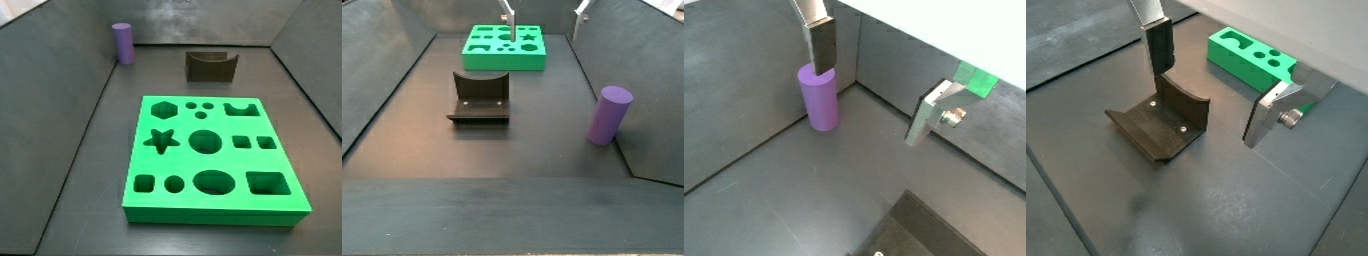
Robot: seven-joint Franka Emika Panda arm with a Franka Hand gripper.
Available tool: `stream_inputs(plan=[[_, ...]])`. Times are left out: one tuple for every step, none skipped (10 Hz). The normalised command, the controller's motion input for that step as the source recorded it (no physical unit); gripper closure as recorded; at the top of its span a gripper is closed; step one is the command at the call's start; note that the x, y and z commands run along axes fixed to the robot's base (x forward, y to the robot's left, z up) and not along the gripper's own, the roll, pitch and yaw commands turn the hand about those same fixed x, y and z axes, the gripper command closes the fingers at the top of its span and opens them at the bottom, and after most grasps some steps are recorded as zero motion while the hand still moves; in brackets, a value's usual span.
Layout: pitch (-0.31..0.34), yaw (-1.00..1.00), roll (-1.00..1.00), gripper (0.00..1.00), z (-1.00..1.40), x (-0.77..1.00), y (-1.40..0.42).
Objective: Pick up the round object. Move up. Move to above the board. Insert the round object.
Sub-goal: Pick up the round object.
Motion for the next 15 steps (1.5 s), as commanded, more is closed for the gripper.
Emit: stream_inputs(plan=[[-0.137,-0.23,0.0,0.0,-0.03,-0.91,0.15],[-0.123,-0.19,0.01,0.0,-0.08,-1.0,0.18],[-0.123,-0.17,0.02,0.0,-0.11,-1.0,0.18],[-0.153,-0.12,0.06,0.0,-0.22,-1.0,0.17],[-0.157,-0.1,0.09,0.0,-0.37,-1.0,0.16],[-0.129,0.0,0.07,0.0,-0.36,-0.75,0.16],[-0.11,0.0,0.1,0.0,-0.4,-0.75,0.16],[-0.12,0.0,0.1,0.0,-0.41,-0.88,0.21],[-0.133,0.0,0.11,0.0,-0.38,-1.0,0.23],[-0.166,0.0,0.07,0.0,-0.35,-0.83,0.21],[-0.139,0.13,0.06,0.0,-0.45,-0.28,0.17],[-0.139,0.19,0.08,0.0,-0.63,-0.22,0.13],[-0.134,0.17,0.1,0.0,-0.7,-0.24,0.08],[-0.137,0.17,0.11,0.0,-0.71,-0.22,0.07],[-0.099,0.25,0.12,0.0,-0.72,-0.1,0.15]])
